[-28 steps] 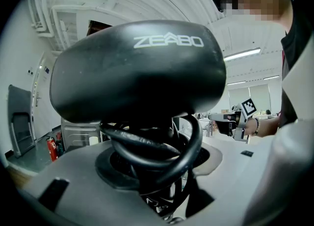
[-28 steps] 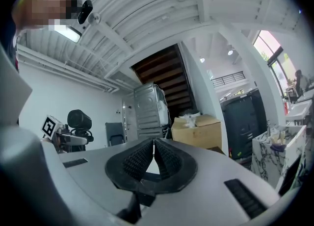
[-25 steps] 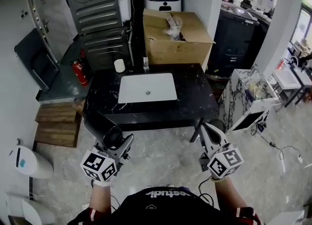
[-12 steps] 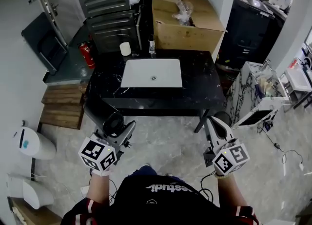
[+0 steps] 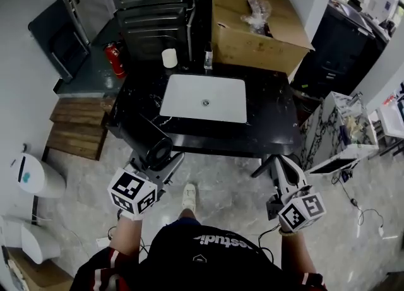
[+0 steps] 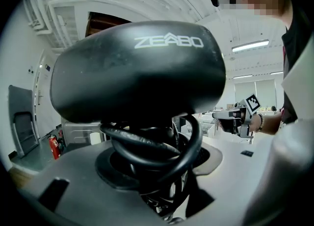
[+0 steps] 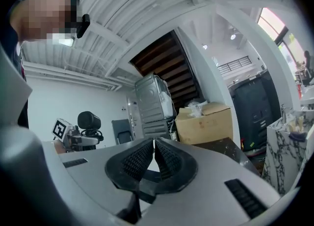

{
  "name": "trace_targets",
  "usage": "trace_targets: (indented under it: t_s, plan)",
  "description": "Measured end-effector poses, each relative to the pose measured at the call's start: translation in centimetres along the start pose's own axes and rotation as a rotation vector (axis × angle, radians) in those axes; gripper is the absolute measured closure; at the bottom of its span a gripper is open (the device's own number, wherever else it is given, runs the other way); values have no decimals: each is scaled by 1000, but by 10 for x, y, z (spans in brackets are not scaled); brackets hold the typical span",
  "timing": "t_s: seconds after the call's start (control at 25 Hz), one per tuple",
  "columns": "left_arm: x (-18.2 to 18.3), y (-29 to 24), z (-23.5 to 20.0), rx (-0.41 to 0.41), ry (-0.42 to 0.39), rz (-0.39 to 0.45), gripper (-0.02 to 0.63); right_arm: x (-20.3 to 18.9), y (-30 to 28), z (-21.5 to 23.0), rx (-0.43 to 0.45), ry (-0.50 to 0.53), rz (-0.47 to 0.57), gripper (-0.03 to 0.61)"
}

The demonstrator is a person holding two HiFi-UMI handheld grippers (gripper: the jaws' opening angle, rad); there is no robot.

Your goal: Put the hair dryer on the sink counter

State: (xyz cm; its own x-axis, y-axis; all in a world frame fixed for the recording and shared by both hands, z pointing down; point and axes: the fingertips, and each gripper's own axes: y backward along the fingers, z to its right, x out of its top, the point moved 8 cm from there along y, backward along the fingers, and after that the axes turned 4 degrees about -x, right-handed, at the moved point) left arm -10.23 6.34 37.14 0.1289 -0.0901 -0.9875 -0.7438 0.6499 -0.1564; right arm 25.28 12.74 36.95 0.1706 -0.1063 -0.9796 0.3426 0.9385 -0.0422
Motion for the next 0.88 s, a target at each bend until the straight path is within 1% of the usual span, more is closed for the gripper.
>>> trace_targets:
  t_s: [0.12, 0.4, 0.52, 0.72, 0.88]
  plan:
    - [3, -24, -43, -17, 2, 22, 341, 8, -47, 2, -9, 20, -5, 537]
    - [19, -78, -160, -61, -3, 24, 341, 37, -170, -7, -30, 41, 4, 537]
    - [17, -93, -205, -74, 12, 21, 341, 36, -216, -13, -47, 34, -2, 537]
    - [15, -106, -258, -70, -6, -9, 341, 28, -265, -24, -38, 38, -41, 537]
    - [6, -118, -278, -53, 29, -38, 341, 27, -283, -15, -40, 37, -59, 537]
